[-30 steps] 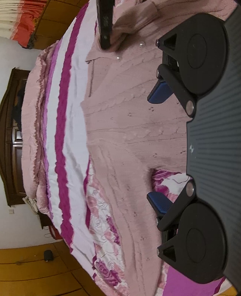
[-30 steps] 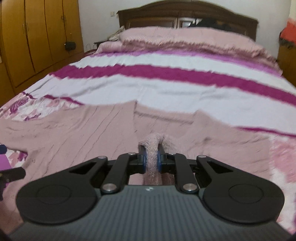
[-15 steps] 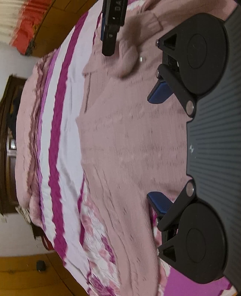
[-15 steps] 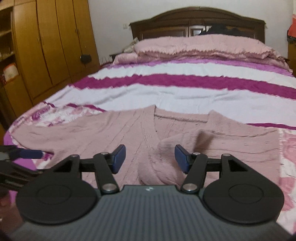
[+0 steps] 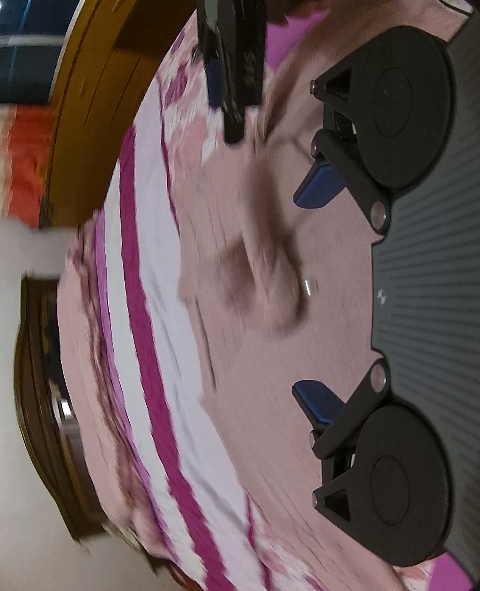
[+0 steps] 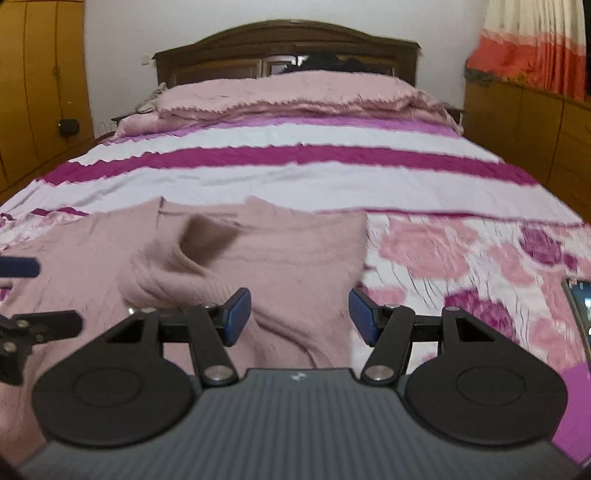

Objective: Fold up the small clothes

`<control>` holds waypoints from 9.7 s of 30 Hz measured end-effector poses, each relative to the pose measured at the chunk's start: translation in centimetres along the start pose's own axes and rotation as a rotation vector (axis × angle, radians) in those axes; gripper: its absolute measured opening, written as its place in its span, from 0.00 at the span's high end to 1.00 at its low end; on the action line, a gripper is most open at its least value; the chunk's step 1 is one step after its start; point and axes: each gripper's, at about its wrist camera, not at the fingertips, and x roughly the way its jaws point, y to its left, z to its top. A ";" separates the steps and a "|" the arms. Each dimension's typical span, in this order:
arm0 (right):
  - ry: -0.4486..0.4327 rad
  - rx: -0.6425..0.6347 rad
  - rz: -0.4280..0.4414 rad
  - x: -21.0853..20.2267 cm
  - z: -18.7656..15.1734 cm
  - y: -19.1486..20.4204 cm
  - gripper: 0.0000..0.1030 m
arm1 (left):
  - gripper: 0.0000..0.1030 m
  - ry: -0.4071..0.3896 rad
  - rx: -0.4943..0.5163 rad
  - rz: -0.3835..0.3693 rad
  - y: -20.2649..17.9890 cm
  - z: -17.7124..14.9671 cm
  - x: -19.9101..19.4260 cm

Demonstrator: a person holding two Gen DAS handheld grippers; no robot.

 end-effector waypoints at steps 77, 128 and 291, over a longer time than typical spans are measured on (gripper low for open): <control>0.026 0.271 0.199 12.7 5.4 -9.3 0.33 | 0.93 0.154 -0.388 0.369 19.6 -1.6 7.4; 0.082 0.065 0.166 -0.7 -1.1 0.2 0.43 | 0.22 -0.073 -1.111 0.552 33.8 -15.3 -8.2; 0.084 0.205 0.092 8.2 3.2 -3.7 0.45 | 0.27 0.136 -0.289 0.301 14.2 0.8 4.1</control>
